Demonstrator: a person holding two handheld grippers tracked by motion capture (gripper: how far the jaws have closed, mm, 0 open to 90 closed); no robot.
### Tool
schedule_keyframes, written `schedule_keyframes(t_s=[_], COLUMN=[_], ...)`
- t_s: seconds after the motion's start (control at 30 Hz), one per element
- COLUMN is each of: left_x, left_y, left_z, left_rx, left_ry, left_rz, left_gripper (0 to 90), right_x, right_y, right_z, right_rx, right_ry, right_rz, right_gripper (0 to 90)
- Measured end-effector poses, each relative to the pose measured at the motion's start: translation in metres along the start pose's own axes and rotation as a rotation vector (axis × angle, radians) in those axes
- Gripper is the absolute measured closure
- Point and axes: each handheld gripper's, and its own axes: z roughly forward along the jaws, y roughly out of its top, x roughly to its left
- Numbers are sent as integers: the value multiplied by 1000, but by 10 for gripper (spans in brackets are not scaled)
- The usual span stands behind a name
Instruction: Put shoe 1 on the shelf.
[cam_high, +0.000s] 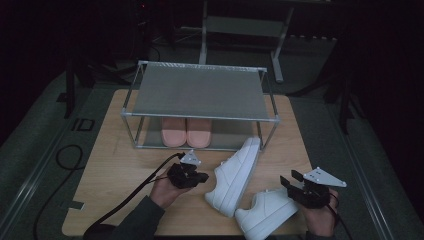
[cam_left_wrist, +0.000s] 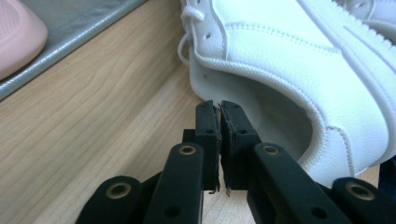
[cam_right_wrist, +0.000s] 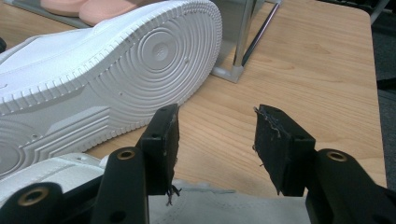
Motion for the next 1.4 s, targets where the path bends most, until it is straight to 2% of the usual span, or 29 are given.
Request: schedule_keyframes(t_s=[0.37, 0.63, 0.73, 1.07, 1.4], left_x=[0, 0, 2, 0, -2], left_y=[-1, 6, 6, 12, 16], left_z=[11, 18, 22, 25, 24], left_rx=[8, 16, 14, 2, -10], left_ry=[-16, -27, -39, -63, -67], left_rz=[0, 26, 15, 25, 34], left_gripper=[897, 897, 897, 897, 897], right_x=[0, 0, 0, 0, 0], right_y=[0, 0, 0, 0, 0], right_z=[0, 0, 0, 0, 0], right_rx=[0, 1, 0, 0, -1], right_ry=[-1, -1, -1, -1, 0], right_rz=[0, 0, 0, 0, -1], right_gripper=[494, 494, 495, 495, 496])
